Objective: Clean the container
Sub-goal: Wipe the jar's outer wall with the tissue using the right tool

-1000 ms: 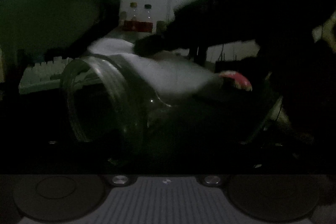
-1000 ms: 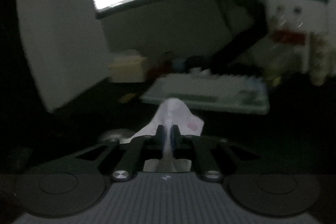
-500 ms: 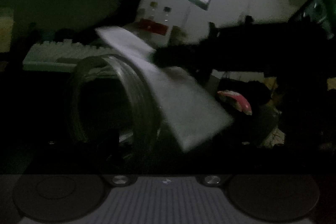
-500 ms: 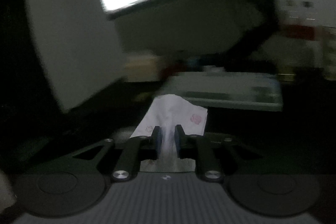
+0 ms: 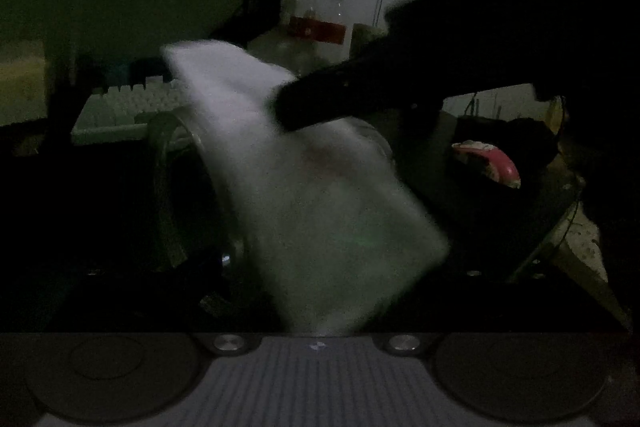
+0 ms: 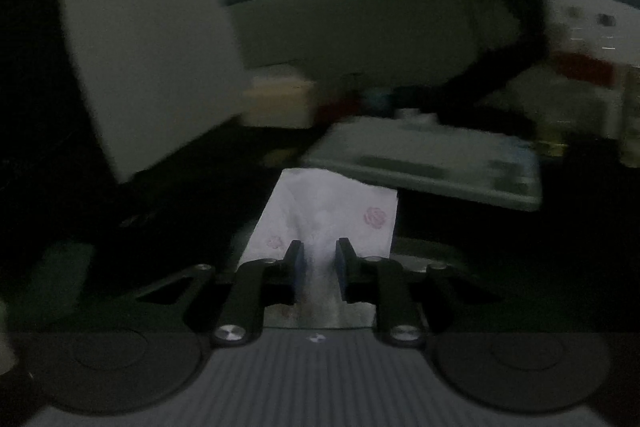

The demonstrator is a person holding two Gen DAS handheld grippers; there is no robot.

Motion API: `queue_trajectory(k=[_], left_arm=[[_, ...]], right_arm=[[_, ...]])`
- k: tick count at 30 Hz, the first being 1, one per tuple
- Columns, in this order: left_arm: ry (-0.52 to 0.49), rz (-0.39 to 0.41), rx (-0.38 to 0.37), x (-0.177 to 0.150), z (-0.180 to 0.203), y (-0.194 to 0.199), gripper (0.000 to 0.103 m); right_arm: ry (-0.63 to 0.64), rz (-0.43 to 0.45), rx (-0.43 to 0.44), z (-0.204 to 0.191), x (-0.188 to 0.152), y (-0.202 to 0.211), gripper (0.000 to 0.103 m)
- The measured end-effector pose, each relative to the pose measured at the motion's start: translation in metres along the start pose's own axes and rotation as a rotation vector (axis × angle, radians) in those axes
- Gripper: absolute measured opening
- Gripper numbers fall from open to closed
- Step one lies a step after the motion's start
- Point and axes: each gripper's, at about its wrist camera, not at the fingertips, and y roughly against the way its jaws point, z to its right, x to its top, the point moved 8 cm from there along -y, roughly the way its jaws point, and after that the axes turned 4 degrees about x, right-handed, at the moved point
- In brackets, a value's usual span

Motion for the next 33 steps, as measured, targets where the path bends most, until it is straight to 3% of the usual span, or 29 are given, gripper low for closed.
queue_trajectory(k=[2,4,9,11,13,17,19,21,24,26,28,30,33], left_arm=[[0.008,0.009,-0.001,0.0,-0.002,0.001,0.102],[0.021,0.017,-0.008,0.001,-0.004,0.001,0.103],[0.049,0.018,-0.027,0.003,-0.006,0.001,0.103],[0.049,0.016,-0.028,0.004,-0.005,0.001,0.103],[0.042,0.016,-0.022,0.003,-0.005,0.001,0.103],[0.046,0.018,0.002,0.003,-0.008,0.004,0.103],[0.057,0.02,0.005,0.004,-0.011,0.005,0.103],[0.06,0.018,-0.001,0.004,-0.011,0.005,0.103],[0.051,0.019,0.0,0.005,-0.013,0.002,0.103],[0.034,0.024,0.003,0.004,-0.012,0.001,0.103],[0.025,0.034,-0.004,0.003,-0.011,0.002,0.103],[0.047,0.052,-0.026,0.003,-0.011,0.003,0.103],[0.063,0.052,-0.021,0.004,-0.012,0.003,0.103]], right_arm=[[-0.071,0.005,-0.095,0.024,0.002,0.0,0.031],[-0.125,0.011,-0.122,0.032,0.003,-0.001,0.031],[0.072,0.043,0.063,-0.033,-0.003,0.0,0.031],[0.115,0.038,0.088,-0.044,-0.006,0.003,0.03],[0.094,0.033,0.068,-0.033,-0.005,0.002,0.03],[-0.067,0.035,-0.075,0.019,-0.002,0.002,0.033],[-0.114,0.043,-0.087,0.023,-0.001,0.002,0.033],[-0.042,0.06,-0.07,0.003,-0.001,-0.002,0.033],[0.073,0.062,0.053,-0.035,-0.005,-0.001,0.036],[0.099,0.069,0.059,-0.037,-0.006,-0.003,0.036],[0.056,0.088,0.008,-0.019,-0.005,-0.004,0.037],[-0.056,0.104,-0.081,0.014,-0.004,-0.005,0.043],[-0.204,0.112,-0.076,0.037,-0.005,-0.004,0.044]])
